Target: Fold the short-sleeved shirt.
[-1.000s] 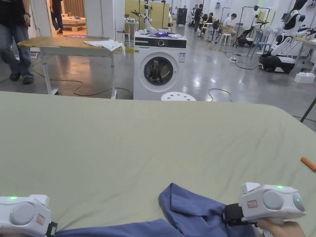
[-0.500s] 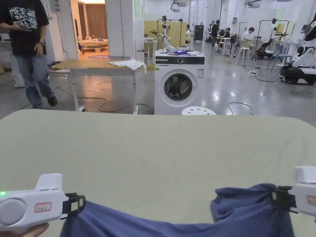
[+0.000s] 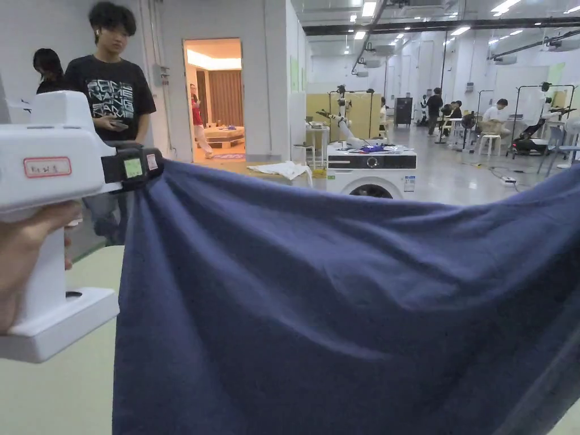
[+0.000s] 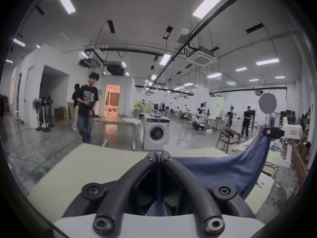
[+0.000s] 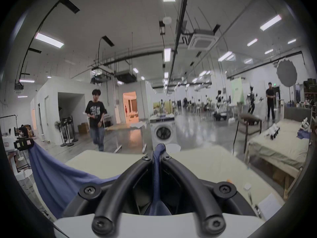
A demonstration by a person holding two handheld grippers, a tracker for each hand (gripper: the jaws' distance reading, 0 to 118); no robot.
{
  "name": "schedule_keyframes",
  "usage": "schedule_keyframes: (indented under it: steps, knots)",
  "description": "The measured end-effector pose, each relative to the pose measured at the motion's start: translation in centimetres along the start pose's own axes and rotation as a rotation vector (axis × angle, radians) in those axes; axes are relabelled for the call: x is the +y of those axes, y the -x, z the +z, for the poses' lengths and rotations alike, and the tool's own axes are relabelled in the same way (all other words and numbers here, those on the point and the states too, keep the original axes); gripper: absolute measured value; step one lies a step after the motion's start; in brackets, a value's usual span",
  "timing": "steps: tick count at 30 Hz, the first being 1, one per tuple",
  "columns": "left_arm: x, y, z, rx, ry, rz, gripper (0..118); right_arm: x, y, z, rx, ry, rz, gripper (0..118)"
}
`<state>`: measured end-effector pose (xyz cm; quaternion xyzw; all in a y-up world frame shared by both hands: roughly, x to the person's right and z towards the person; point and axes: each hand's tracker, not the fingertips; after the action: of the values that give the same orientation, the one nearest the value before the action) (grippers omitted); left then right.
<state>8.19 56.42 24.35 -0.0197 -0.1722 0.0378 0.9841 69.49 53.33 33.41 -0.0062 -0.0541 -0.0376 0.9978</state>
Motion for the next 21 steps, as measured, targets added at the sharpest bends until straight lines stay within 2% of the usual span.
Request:
schedule_keyframes:
  steps: [3,8,16,21]
  knots:
    - [2.7,-0.1,-0.8,0.054,-0.078,-0.016,0,3.4,1.1,-1.5,-0.056,-0.045,0.066,1]
    - [6.3,0.0,-4.0,0.094,-0.113,0.003,0,7.1,2.1,-5.3,-0.092,-0.064,0.041,1]
    - [8.8,-0.2,-11.1,0.177,-0.116,-0.011,0,10.5,4.2,-10.8,-0.198,-0.102,0.114,1]
    - [8.9,0.0,-14.4,0.2,-0.105,-0.01,0,11.7,4.3,-13.4,-0.221,-0.112,0.121,1]
